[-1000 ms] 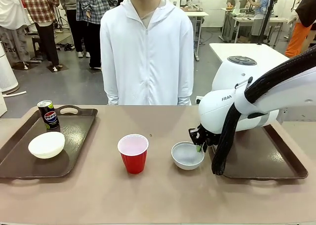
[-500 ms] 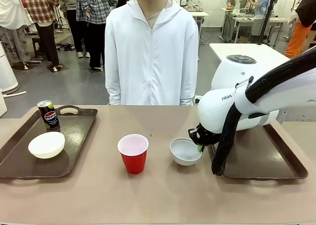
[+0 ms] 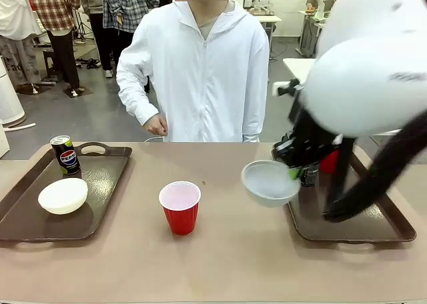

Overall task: Prepare tableware on both trays.
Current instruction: Pick up a Picnic Bowl from the table and place it on a Handle tray.

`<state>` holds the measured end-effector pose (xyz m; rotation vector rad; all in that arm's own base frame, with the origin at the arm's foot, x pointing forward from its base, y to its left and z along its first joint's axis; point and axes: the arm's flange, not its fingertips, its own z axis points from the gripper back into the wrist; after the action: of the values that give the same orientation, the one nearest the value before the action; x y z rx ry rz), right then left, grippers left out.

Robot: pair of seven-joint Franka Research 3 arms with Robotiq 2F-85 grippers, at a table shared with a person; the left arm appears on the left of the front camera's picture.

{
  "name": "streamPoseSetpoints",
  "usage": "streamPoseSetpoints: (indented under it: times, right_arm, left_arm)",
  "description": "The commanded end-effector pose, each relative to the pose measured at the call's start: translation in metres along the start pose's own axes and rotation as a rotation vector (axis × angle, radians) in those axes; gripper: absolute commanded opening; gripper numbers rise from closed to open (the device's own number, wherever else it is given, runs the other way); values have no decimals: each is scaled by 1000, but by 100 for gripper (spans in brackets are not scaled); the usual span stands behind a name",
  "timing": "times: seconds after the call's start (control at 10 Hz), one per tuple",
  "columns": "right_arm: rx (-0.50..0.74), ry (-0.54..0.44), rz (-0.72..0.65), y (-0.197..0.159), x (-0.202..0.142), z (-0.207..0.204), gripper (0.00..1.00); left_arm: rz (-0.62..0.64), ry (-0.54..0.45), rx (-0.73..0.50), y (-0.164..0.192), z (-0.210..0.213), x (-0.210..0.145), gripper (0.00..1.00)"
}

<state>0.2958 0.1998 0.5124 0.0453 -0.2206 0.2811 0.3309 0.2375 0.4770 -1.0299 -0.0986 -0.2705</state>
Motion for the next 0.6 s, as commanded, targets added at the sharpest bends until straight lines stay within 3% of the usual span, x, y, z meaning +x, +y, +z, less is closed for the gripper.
streamPoseSetpoints:
  times: [0.0, 0.5]
  right_arm:
    - [-56, 32, 28, -43, -6, 6, 0]
    - [-14, 76, -17, -171, -26, -15, 0]
  left_arm:
    - [-4, -4, 1, -2, 1, -1, 100]
    - [-4, -4, 1, -2, 1, -1, 100]
